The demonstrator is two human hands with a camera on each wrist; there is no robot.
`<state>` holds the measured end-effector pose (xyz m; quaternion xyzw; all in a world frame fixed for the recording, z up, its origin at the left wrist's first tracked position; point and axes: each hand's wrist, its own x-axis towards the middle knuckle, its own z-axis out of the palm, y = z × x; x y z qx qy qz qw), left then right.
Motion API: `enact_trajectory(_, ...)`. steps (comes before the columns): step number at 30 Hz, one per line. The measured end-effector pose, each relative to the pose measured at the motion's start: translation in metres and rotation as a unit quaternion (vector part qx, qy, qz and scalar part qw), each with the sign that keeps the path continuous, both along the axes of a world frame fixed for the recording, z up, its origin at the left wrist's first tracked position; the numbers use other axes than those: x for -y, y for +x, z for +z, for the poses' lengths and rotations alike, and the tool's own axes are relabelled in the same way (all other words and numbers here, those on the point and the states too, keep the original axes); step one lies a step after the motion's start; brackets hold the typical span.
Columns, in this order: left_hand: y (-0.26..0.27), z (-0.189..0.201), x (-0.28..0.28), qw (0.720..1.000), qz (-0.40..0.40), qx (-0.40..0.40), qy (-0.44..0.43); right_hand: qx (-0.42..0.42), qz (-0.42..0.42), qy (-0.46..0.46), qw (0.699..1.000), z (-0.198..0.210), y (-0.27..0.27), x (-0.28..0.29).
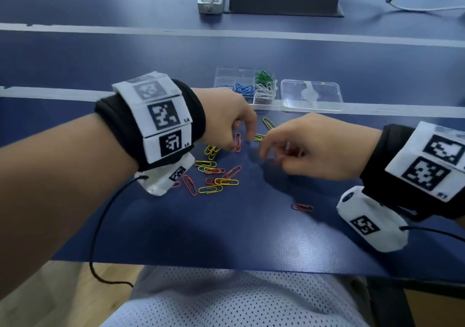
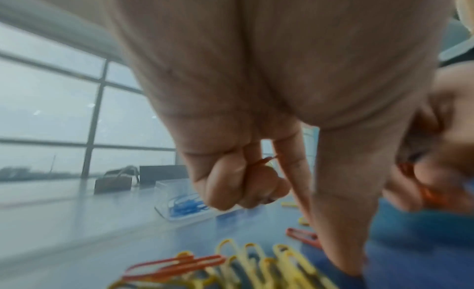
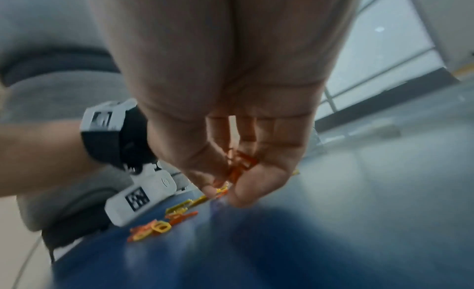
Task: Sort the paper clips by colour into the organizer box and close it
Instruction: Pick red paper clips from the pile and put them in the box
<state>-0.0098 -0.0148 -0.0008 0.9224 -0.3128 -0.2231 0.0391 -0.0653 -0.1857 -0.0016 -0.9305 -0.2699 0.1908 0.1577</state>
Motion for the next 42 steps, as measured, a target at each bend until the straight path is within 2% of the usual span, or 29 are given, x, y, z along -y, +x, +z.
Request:
enact_trajectory(5, 0.007, -0.002, 0.001, 0.999, -0.026, 0.023, 0.032, -0.073, -0.044, 0.013, 0.996, 0.006, -0.008, 0.01)
enact_trajectory(7, 0.006, 0.0, 0.001, 0.998, -0.028, 0.03, 0.037, -0.069, -0.044, 0.003, 0.997, 0.008, -0.013, 0.013)
enact_trajectory(12, 0.002, 0.001, -0.001, 0.999, -0.011, 0.041, 0.019, -0.05, 0.033, -0.081, 0.995, 0.006, -0.03, 0.008)
enact_trajectory(15, 0.002, -0.001, -0.002, 0.999, -0.003, 0.049, 0.002, -0.042, 0.048, -0.122, 0.991, 0.002, -0.036, 0.004)
enact_trajectory(19, 0.005, -0.002, -0.002, 0.998, 0.019, 0.058, -0.002, -0.045, 0.049, -0.119, 0.991, 0.007, -0.038, 0.003)
enact_trajectory(23, 0.002, 0.001, 0.002, 0.997, 0.005, 0.074, 0.017, -0.036, 0.054, -0.126, 0.99, 0.016, -0.039, 0.0)
enact_trajectory(30, -0.001, 0.003, 0.003, 0.996, 0.015, 0.079, 0.033, -0.021, 0.011, -0.138, 0.99, 0.018, -0.034, -0.006)
enact_trajectory(36, 0.011, 0.01, -0.001, 0.993, 0.08, 0.078, -0.037, -0.061, -0.11, -0.047, 0.991, 0.035, 0.019, -0.008)
enact_trajectory(42, 0.049, 0.022, -0.009, 0.97, 0.193, 0.102, -0.109, -0.027, -0.237, 0.082, 0.968, 0.046, 0.094, -0.026)
